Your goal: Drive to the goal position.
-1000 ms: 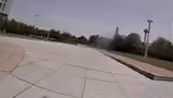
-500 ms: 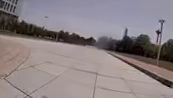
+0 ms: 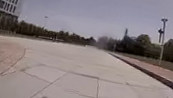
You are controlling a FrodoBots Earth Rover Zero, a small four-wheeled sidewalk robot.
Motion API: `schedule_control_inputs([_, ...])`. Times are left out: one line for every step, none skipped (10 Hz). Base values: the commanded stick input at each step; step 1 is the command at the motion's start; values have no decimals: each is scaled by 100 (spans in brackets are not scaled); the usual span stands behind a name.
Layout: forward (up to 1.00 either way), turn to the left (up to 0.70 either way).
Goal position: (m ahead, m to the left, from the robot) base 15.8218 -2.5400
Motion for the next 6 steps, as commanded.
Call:
schedule_control_inputs([70,0])
schedule_control_inputs([70,0])
schedule_control_inputs([70,0])
schedule_control_inputs([70,0])
schedule_control_inputs([70,0])
schedule_control_inputs([70,0])
